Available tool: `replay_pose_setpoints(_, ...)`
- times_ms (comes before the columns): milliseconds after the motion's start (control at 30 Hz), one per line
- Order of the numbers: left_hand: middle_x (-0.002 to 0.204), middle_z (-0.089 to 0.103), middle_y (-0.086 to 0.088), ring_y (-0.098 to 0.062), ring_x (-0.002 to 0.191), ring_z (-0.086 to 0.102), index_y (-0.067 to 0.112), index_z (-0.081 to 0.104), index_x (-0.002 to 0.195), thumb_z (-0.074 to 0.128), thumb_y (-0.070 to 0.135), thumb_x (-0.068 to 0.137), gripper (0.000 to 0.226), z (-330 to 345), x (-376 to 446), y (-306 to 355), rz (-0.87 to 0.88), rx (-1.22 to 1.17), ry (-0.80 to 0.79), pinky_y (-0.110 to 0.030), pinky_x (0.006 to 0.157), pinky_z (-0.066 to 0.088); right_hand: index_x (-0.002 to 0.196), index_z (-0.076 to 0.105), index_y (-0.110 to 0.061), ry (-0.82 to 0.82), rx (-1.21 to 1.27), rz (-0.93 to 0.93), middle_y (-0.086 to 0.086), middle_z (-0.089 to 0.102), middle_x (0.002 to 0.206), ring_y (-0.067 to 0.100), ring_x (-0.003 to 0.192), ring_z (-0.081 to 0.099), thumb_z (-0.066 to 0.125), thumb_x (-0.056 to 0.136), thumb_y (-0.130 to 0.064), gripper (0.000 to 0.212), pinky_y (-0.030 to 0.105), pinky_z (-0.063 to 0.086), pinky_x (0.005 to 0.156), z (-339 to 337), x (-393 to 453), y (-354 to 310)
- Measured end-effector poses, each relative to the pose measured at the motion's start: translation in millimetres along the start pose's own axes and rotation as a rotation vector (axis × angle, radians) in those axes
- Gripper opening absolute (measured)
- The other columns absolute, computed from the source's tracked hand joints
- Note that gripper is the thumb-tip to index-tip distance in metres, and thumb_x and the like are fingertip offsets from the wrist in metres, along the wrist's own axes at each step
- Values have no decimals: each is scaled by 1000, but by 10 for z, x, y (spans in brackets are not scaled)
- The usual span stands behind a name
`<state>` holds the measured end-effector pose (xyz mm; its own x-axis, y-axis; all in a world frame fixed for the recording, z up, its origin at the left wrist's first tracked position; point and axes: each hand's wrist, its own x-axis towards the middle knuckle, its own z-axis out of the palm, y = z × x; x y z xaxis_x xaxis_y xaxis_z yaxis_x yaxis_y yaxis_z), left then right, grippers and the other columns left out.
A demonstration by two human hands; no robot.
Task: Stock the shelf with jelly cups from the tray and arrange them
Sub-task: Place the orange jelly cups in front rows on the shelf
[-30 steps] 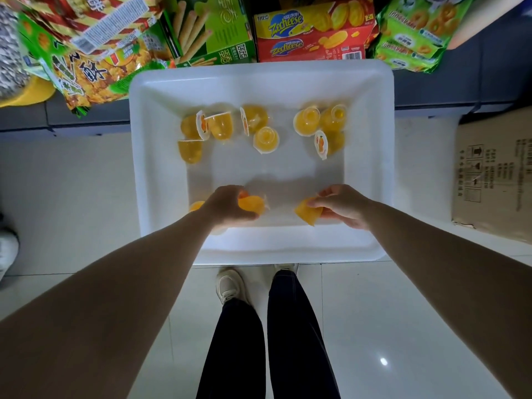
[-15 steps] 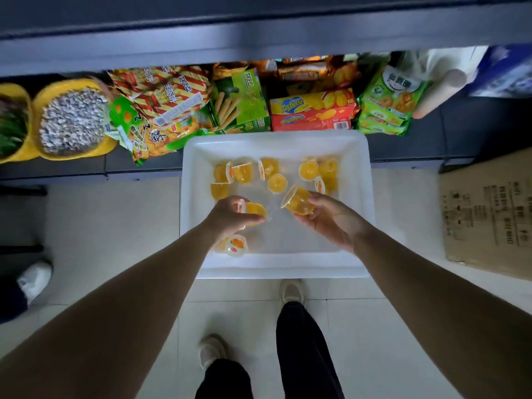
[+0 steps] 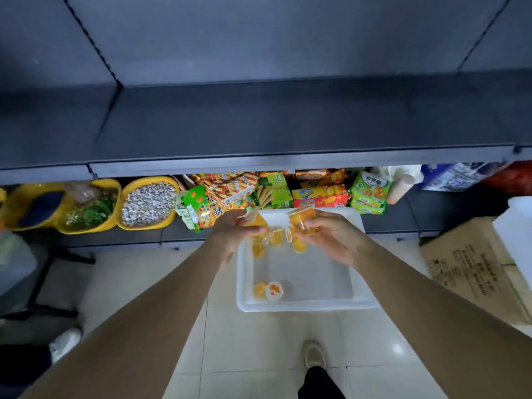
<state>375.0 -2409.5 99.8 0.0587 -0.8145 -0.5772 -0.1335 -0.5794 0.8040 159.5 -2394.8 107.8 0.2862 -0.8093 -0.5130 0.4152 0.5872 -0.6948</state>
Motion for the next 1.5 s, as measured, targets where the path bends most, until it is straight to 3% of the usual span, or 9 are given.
replay_pose_setpoints(100,133,55,-7,-23,122,50,8,51,130,81,-2,63,74,-334,-435,371,93,-50,3,-33,103,33,78,67,-5,10,4,-95,11,66,87,28,96,60,58,73,10,18,43,42,99,550,-346,-272)
replay_pose_setpoints(267,123,50,-5,-27,109,57,13,42,133,75,-5,73,70,-867,-1210,1215,260,-113,27,-37,94,48,111,60,4,53,-105,-288,13,66,99,25,96,60,61,68,12,44,33,47,89,1494,-854,-788)
replay_pose_setpoints(367,125,50,-8,-28,107,59,11,42,131,74,-6,74,68,-1168,-1593,1744,382,-139,39,-36,83,53,108,61,-2,54,-197,-433,8,67,94,20,86,62,57,79,13,33,31,50,79,2032,-1135,-1170)
replay_pose_setpoints(467,123,56,-7,-24,107,60,10,47,124,78,-2,70,64,-1424,-1849,2281,500,-118,61,-36,87,54,112,60,-2,13,-306,-561,7,66,102,17,88,62,57,83,10,32,29,52,74,2525,-1374,-1602)
replay_pose_setpoints(633,114,64,-1,-18,105,61,11,56,118,82,10,69,56,-1724,-1945,3139,657,-135,160,-32,97,47,104,61,-11,-9,-317,-707,2,68,104,13,98,64,62,84,5,25,25,48,92,3174,-1400,-2298)
replay_pose_setpoints(900,109,64,-3,-18,96,57,8,60,116,75,13,79,40,-2117,-1345,4262,766,-116,330,-23,76,41,102,64,-12,82,-437,-827,5,69,104,19,102,64,67,83,2,24,35,45,101,3867,-455,-3125)
replay_pose_setpoints(1133,115,62,-4,-15,97,50,7,58,122,71,14,82,42,-2452,-536,4565,707,66,384,-23,85,37,115,56,-16,220,-635,-787,-9,59,103,8,95,55,71,83,-8,36,21,40,79,4219,567,-3354)
replay_pose_setpoints(1267,107,63,1,-16,102,55,10,60,119,74,20,80,43,-2548,-270,4551,698,44,347,-24,86,39,105,51,-22,234,-648,-782,-17,54,91,0,85,52,70,83,-8,32,14,40,72,4181,791,-3398)
replay_pose_setpoints(1500,112,67,3,-16,105,60,13,64,117,75,20,79,40,-2601,-182,4507,743,88,310,-28,95,44,115,59,-16,238,-646,-752,-8,64,110,6,100,59,74,79,-5,40,17,44,80,4162,871,-3439)
